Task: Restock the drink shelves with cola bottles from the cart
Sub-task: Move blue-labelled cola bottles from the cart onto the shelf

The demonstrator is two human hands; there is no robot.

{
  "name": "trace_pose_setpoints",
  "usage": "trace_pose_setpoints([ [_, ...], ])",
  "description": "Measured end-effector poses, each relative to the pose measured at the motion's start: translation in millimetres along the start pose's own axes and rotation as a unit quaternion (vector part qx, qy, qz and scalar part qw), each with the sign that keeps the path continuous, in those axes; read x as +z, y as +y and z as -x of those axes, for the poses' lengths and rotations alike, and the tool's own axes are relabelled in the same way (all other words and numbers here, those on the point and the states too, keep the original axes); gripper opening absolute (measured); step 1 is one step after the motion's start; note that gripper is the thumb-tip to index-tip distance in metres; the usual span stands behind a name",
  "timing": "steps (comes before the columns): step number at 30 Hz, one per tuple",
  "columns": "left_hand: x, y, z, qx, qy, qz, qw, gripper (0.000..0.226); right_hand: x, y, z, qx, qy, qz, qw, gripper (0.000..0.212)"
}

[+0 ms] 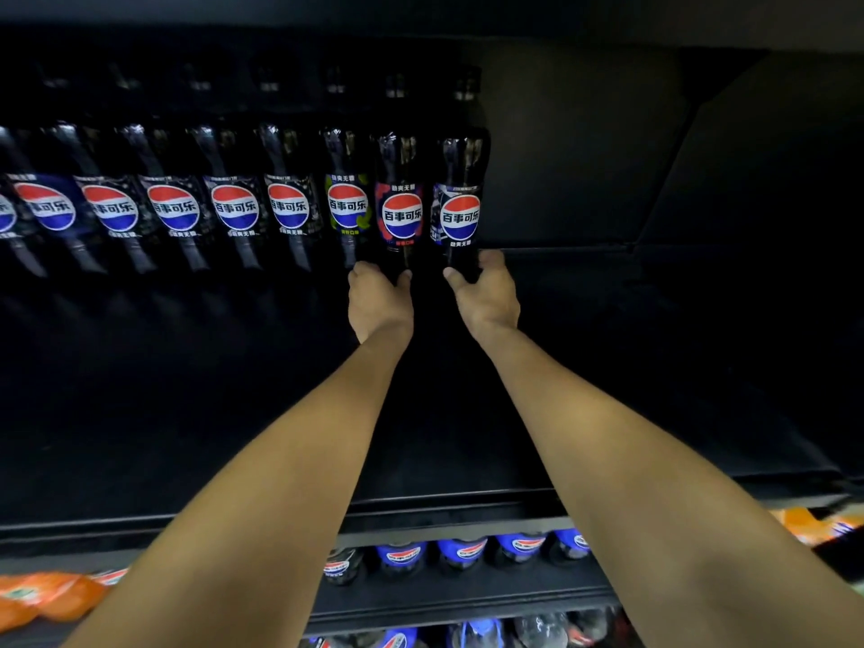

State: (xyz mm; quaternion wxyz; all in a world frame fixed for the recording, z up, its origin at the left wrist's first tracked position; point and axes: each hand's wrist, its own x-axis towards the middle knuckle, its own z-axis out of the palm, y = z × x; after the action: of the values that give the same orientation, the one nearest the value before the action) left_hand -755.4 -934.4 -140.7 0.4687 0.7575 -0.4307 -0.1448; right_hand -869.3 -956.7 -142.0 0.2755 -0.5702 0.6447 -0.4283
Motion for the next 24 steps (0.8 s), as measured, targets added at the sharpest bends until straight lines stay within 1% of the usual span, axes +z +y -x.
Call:
trace_pose_setpoints([
  [9, 1.7, -2.6, -7.9, -0.042, 0.001, 0.013, 0.999, 0.038, 3.3, -6.0, -5.1, 0.021, 0.051, 0.031, 0.998, 0.051],
  [13, 5.7, -0.6, -11.8, -0.054, 0.013, -0.012, 0.998, 0.034, 5.3, -6.1, -12.6, 0.025, 0.062, 0.026, 0.997, 0.053],
  [24, 10.7, 3.6, -19.3, -0.068, 0.019, -0.026, 0.997, 0.030, 7.2, -7.1, -26.4, 0.027, 0.057, 0.044, 0.997, 0.057],
])
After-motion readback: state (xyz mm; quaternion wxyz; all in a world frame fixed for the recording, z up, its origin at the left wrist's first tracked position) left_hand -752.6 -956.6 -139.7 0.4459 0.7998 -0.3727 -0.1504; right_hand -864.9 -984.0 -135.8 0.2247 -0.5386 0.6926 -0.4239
